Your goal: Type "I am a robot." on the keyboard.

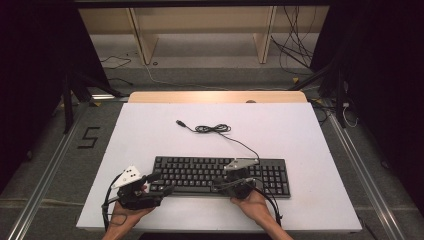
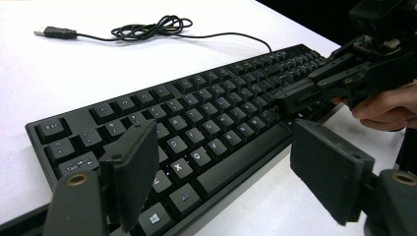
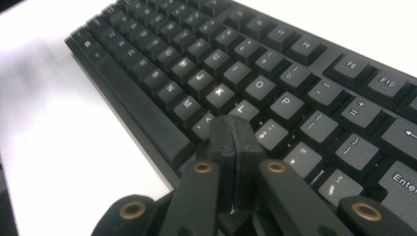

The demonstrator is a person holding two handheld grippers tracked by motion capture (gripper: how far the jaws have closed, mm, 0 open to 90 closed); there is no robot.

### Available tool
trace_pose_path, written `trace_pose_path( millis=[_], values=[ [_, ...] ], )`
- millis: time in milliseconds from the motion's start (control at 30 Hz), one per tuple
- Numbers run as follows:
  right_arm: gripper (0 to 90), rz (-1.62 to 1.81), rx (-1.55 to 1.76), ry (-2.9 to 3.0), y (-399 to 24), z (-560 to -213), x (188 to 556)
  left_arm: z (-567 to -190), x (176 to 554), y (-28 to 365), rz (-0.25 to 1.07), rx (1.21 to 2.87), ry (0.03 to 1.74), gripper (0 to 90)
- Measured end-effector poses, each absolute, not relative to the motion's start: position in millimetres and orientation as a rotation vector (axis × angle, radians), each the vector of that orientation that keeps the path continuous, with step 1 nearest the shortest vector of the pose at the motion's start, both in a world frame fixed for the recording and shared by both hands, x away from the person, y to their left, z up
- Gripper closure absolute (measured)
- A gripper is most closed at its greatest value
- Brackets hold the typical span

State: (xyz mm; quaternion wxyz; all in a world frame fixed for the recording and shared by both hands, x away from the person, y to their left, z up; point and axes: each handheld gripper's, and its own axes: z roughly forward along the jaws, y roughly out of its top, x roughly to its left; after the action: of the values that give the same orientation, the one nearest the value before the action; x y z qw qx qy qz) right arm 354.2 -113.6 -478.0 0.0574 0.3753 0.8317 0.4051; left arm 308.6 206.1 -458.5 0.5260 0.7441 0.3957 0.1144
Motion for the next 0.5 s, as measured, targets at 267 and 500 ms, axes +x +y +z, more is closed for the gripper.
trace_pose_path(
  millis=[267,500],
  values=[
    [88.2,1.263,1.145,2.502,-118.3,-474.3,353.4,-458.8,309.0,205.7,0.274,1.779,0.948,26.0],
    [86.8,1.288,1.162,2.484,-122.8,-471.5,354.0,-459.0,309.4,205.5,0.273,1.781,0.948,26.0]
  ],
)
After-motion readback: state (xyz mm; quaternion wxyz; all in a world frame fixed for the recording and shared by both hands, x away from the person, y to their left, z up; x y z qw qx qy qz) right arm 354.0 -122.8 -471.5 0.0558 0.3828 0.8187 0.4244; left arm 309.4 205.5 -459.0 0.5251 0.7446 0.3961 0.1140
